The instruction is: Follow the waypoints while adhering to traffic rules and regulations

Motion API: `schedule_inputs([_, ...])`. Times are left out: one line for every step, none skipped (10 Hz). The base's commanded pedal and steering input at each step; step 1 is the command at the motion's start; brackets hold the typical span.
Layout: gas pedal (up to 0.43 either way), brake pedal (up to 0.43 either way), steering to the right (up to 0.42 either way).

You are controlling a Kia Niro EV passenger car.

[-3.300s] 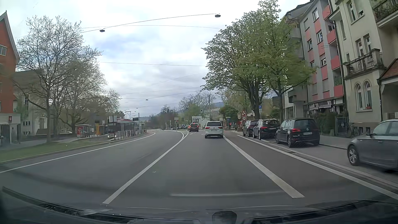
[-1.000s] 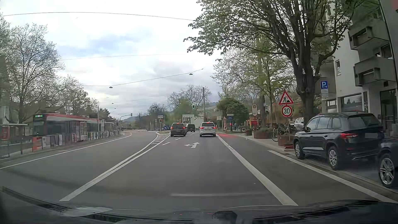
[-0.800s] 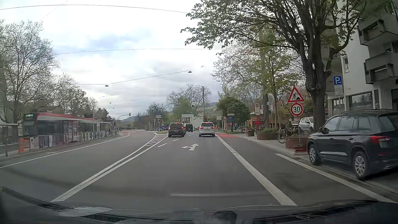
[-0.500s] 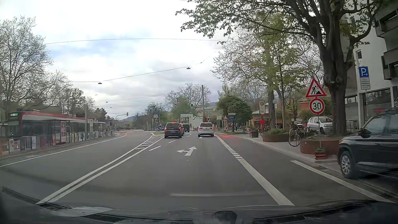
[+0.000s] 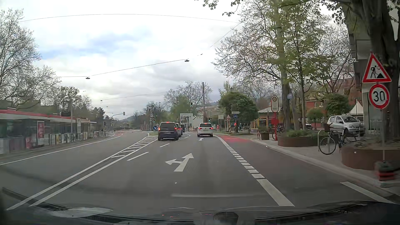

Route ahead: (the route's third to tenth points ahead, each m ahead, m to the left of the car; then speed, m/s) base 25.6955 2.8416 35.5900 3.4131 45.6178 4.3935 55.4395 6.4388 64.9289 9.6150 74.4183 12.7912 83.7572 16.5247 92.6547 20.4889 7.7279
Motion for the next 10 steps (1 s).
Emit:
schedule_inputs([0.059,0.000,-0.001])
schedule_inputs([0.059,0.000,-0.002])
schedule_inputs([0.059,0.000,-0.002])
schedule_inputs([0.059,0.000,-0.003])
schedule_inputs([0.059,0.000,-0.005])
schedule_inputs([0.059,0.000,-0.005])
schedule_inputs([0.059,0.000,-0.005])
schedule_inputs([0.059,0.000,-0.005])
schedule_inputs([0.059,0.000,-0.005])
schedule_inputs([0.059,0.000,-0.005])
